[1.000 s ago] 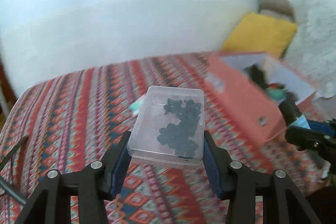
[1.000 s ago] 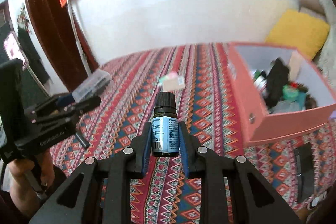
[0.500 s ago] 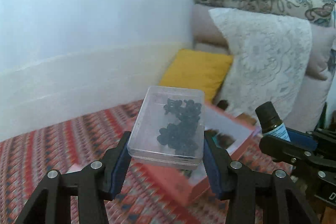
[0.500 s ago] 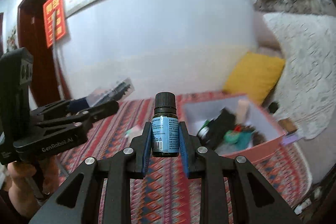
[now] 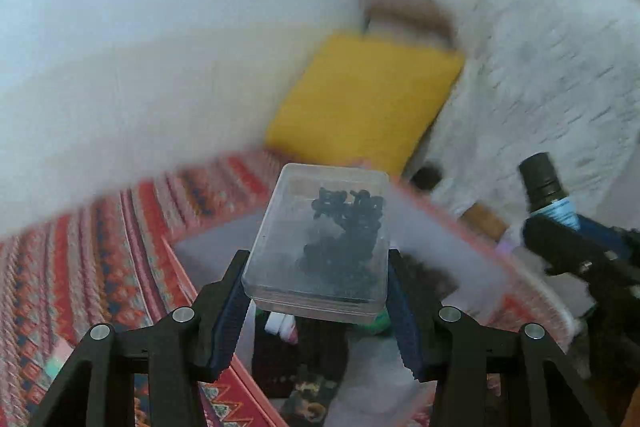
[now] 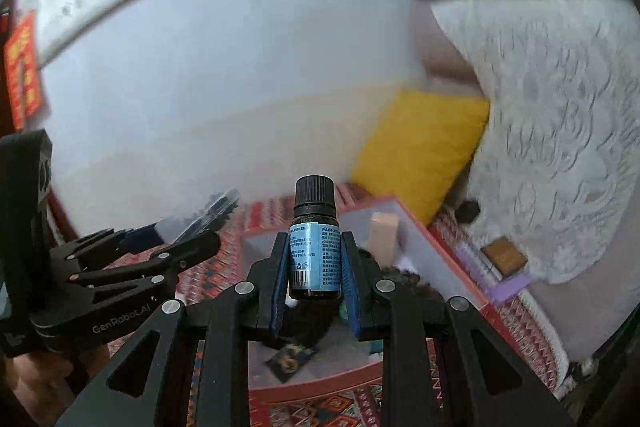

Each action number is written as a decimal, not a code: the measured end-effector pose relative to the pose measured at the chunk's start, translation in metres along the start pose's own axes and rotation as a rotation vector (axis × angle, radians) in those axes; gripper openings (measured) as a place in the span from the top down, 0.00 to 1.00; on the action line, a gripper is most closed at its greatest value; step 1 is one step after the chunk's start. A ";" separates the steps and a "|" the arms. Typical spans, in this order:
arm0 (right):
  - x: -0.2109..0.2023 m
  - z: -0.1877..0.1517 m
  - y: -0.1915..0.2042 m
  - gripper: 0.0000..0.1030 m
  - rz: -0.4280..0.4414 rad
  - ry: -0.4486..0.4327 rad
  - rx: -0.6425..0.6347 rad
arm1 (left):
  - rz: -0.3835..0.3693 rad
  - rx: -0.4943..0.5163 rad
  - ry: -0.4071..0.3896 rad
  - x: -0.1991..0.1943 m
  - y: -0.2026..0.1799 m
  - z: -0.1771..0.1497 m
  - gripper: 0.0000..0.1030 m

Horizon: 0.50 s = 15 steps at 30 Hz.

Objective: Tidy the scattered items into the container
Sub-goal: 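Carry bead box and blue bottle over the pink box and open both grippers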

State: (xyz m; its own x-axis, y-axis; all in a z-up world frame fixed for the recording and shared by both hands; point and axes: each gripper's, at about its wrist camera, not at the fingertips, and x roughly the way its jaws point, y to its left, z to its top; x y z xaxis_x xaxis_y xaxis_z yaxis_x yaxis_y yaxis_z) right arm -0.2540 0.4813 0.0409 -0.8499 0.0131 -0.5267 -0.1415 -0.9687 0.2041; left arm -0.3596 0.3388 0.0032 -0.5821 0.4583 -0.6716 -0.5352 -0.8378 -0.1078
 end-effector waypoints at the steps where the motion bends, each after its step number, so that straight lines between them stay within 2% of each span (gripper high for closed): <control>1: 0.024 -0.003 -0.009 0.75 -0.011 0.053 0.007 | -0.027 -0.018 0.064 0.024 0.000 -0.003 0.47; 2: 0.050 -0.007 -0.017 0.73 -0.023 0.114 0.010 | -0.062 -0.048 0.134 0.045 0.001 -0.007 0.47; 3: 0.064 -0.012 -0.024 0.62 -0.061 0.149 0.026 | -0.097 -0.083 0.198 0.062 0.004 -0.012 0.46; 4: 0.076 -0.016 -0.031 0.38 -0.106 0.176 0.044 | -0.127 -0.104 0.225 0.067 0.007 -0.015 0.43; 5: 0.087 -0.021 -0.038 0.26 -0.152 0.204 0.063 | -0.161 -0.117 0.236 0.068 0.009 -0.018 0.34; 7: 0.082 -0.024 -0.044 0.24 -0.147 0.174 0.081 | -0.179 -0.109 0.198 0.054 0.011 -0.020 0.20; 8: 0.076 -0.024 -0.045 0.23 -0.136 0.160 0.093 | -0.169 -0.099 0.170 0.043 0.013 -0.020 0.17; 12: 0.041 -0.025 -0.036 0.20 -0.086 0.110 0.128 | -0.092 -0.071 0.064 -0.015 0.039 -0.022 0.13; 14: 0.017 -0.026 -0.018 0.15 -0.057 0.069 0.111 | -0.031 -0.081 0.017 -0.048 0.070 -0.034 0.06; 15: 0.006 -0.027 -0.004 0.14 -0.042 0.049 0.095 | 0.012 -0.090 0.003 -0.062 0.088 -0.043 0.06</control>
State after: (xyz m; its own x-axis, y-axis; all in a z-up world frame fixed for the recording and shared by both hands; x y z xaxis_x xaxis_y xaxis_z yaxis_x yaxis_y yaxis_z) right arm -0.2452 0.4784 0.0149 -0.8170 0.0386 -0.5754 -0.2256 -0.9396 0.2573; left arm -0.3441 0.2243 0.0032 -0.5859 0.4473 -0.6758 -0.4712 -0.8665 -0.1650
